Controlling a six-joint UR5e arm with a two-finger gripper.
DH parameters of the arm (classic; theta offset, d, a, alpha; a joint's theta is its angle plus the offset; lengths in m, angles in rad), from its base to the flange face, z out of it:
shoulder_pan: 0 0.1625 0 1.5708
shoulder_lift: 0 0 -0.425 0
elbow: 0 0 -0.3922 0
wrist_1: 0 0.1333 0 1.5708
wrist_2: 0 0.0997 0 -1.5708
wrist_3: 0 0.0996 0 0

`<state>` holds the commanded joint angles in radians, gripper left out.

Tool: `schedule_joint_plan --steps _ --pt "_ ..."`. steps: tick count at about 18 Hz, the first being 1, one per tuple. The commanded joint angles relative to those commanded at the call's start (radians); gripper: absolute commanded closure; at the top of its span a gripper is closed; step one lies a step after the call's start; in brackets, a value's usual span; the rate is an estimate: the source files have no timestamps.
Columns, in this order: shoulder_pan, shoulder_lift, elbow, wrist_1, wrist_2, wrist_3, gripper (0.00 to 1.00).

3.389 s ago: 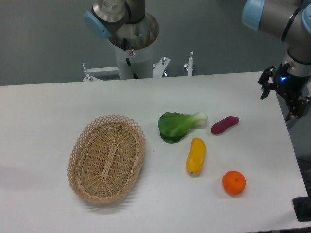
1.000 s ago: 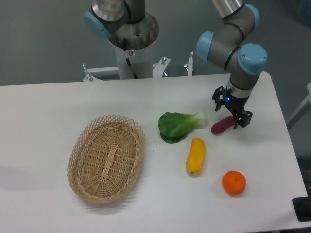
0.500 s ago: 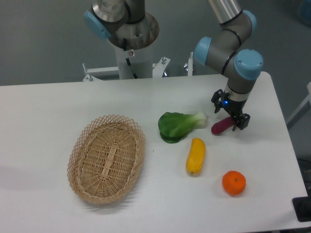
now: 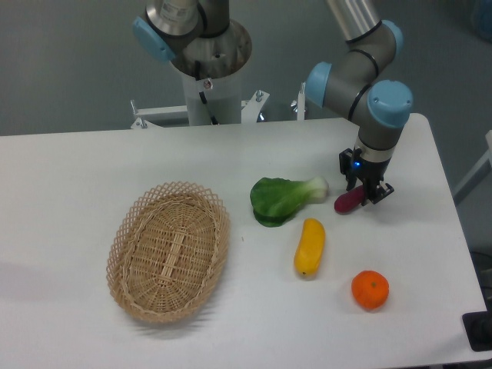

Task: Pick up the sweet potato from the table
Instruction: 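Close the gripper around the purple sweet potato, then lift the held sweet potato up off the table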

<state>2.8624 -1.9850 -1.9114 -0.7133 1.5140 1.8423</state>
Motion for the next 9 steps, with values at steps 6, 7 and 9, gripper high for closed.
schedule_joint_plan --steps 6,7,9 --pt "0.003 0.011 0.067 -0.014 0.000 0.000 0.76" --pt "0.002 0.015 0.095 -0.024 -0.003 0.000 0.76" --pt "-0.006 0.023 0.155 -0.064 -0.009 -0.020 0.76"
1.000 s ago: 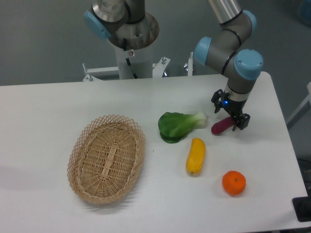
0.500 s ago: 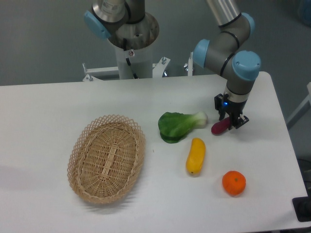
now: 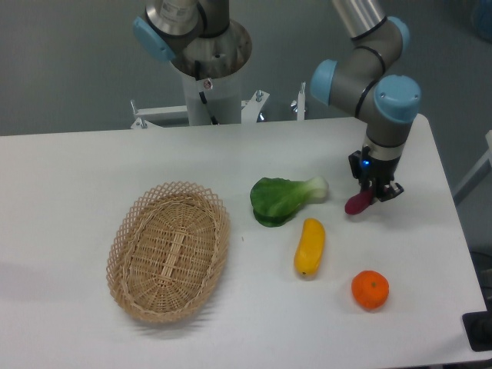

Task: Pick up the sweet potato from the table
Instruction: 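Lift the held sweet potato up off the table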

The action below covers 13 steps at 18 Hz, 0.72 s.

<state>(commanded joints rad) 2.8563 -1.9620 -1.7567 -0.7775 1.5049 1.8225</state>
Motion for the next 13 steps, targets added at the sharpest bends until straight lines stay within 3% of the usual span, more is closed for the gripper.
schedule_joint_plan --steps 2,6,13 --pt "-0.024 0.015 0.049 -0.043 -0.014 -0.031 0.76" --pt "-0.061 0.069 0.128 -0.182 -0.106 -0.178 0.76" --pt "-0.173 0.150 0.126 -0.192 -0.212 -0.429 0.75"
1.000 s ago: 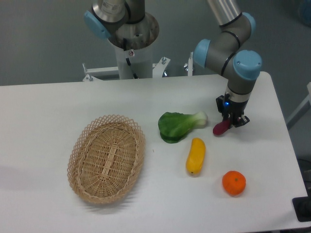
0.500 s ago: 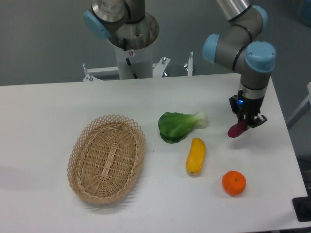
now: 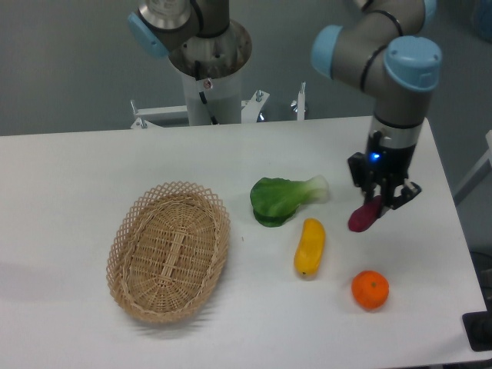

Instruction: Pick up the sweet potato from the table

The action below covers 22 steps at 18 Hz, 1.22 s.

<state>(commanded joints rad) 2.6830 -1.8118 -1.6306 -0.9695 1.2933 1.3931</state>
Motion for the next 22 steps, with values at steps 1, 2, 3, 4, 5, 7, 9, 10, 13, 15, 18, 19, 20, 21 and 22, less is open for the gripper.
schedule_joint_plan --steps 1,2,3,4,5,7,9,10,13,15,18,19,20,21,22 --pt "-0.006 0.005 -0.002 0.002 -0.009 -0.020 0.75" --pt "-0.009 0.005 -0.002 0.003 -0.011 -0.038 0.75" --pt "-0.012 0.005 -0.002 0.006 -0.011 -0.049 0.75" --pt "-0.017 0.005 -0.002 0.011 -0.012 -0.052 0.75" --pt "-0.017 0.005 -0.002 0.011 -0.012 -0.052 0.75" --pt "-0.015 0.005 0.003 0.009 -0.012 -0.052 0.75" --pt "-0.012 0.005 0.005 0.011 -0.012 -0.051 0.75" --pt "-0.014 0.005 0.005 0.011 -0.012 -0.051 0.75" --pt "-0.017 0.003 0.012 0.011 -0.012 -0.054 0.75" --pt "-0.015 0.002 0.018 0.011 -0.016 -0.054 0.75" --pt "-0.015 0.002 0.017 0.011 -0.019 -0.054 0.75" --pt "-0.015 0.002 0.018 0.011 -0.019 -0.054 0.75" --pt "-0.015 0.002 0.018 0.011 -0.019 -0.062 0.75" --pt "-0.015 0.002 0.018 0.012 -0.019 -0.072 0.75" --pt "-0.015 0.002 0.020 0.012 -0.019 -0.074 0.75"
